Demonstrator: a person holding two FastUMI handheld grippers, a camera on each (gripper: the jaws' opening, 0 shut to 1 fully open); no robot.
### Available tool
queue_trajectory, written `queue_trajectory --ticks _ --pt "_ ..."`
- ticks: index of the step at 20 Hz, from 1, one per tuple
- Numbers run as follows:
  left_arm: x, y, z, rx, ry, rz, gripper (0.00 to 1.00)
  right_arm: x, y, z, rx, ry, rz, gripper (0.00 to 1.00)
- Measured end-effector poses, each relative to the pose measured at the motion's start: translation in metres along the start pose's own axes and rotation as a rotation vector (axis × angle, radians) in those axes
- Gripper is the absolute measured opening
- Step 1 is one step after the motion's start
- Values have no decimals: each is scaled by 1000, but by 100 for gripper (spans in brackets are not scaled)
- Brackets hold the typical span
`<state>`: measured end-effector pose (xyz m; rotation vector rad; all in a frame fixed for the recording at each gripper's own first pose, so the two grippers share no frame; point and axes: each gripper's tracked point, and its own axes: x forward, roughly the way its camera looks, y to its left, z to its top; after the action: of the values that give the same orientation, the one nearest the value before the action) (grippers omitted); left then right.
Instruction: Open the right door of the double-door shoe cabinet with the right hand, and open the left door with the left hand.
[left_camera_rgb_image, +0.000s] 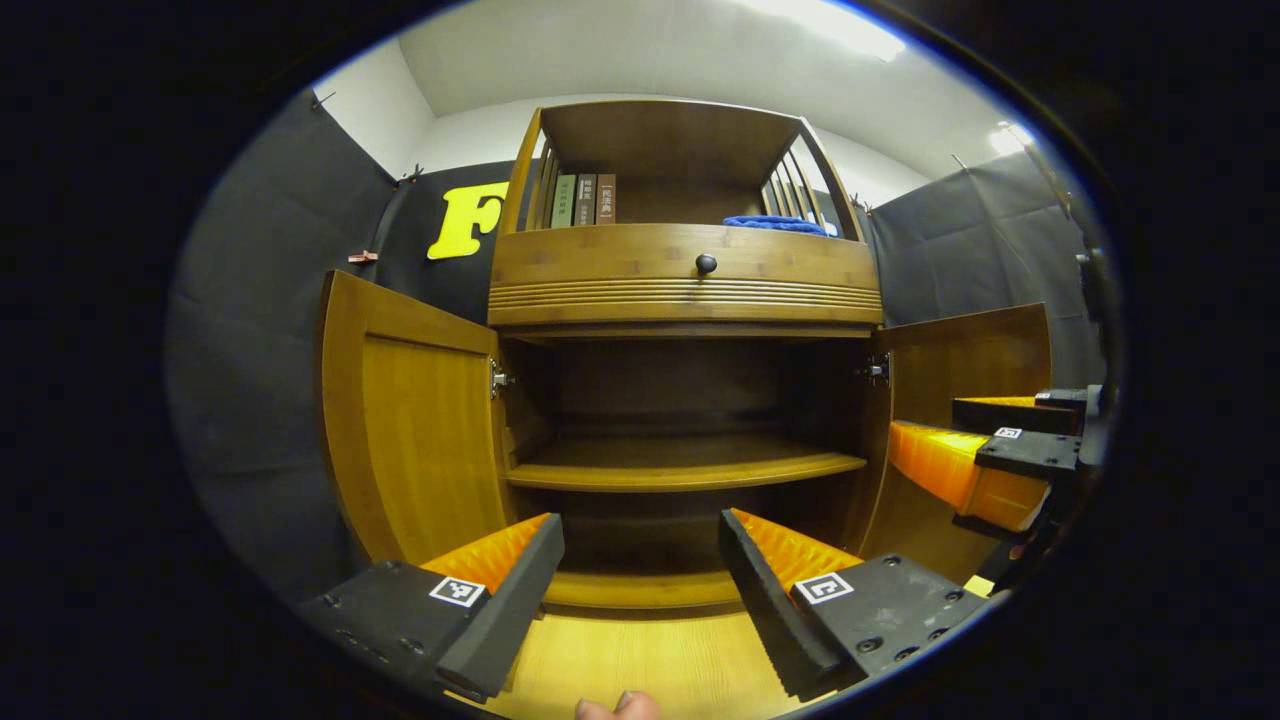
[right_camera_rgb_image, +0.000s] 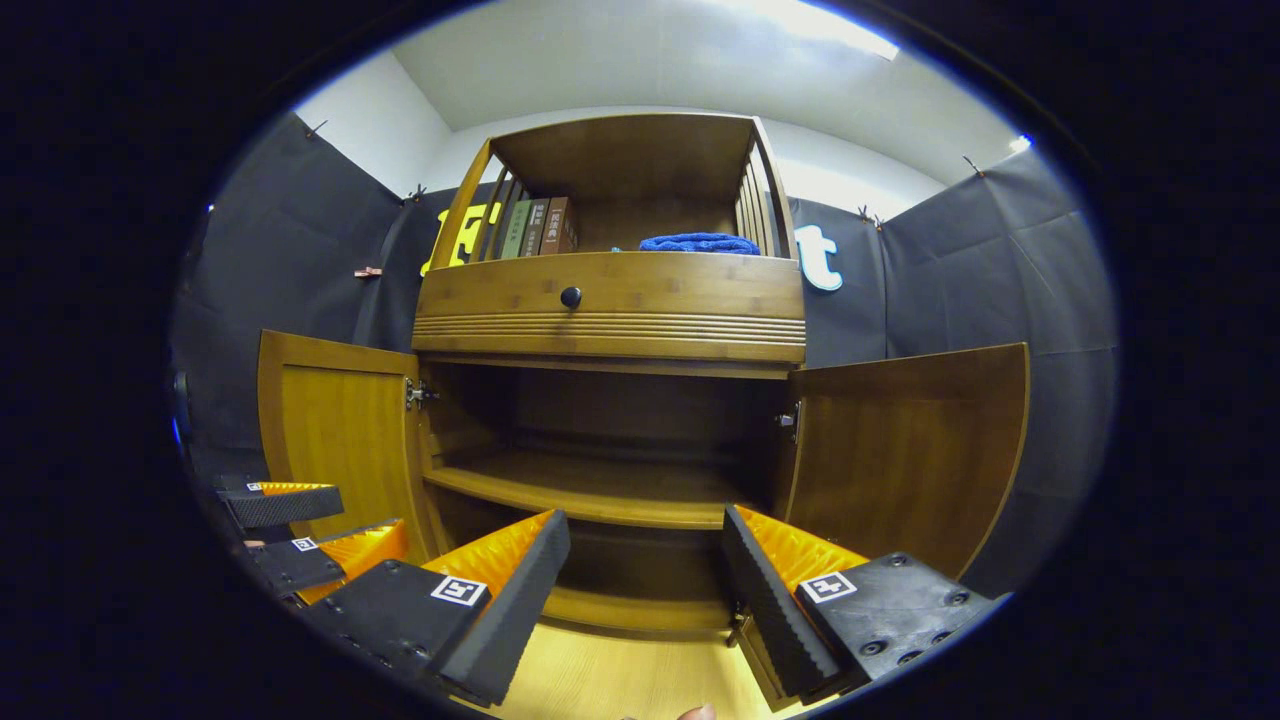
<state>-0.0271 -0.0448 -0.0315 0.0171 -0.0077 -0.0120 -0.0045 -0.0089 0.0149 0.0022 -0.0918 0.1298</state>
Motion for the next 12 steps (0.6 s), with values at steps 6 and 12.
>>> queue_trajectory --ticks 6,12 --pt "-7 -11 2 -2 -12 0 96 -9 -13 -1 9 0 -7 99" --pt "-9 -18 9 2 -21 4 96 -12 -21 -1 -4 1 -3 98"
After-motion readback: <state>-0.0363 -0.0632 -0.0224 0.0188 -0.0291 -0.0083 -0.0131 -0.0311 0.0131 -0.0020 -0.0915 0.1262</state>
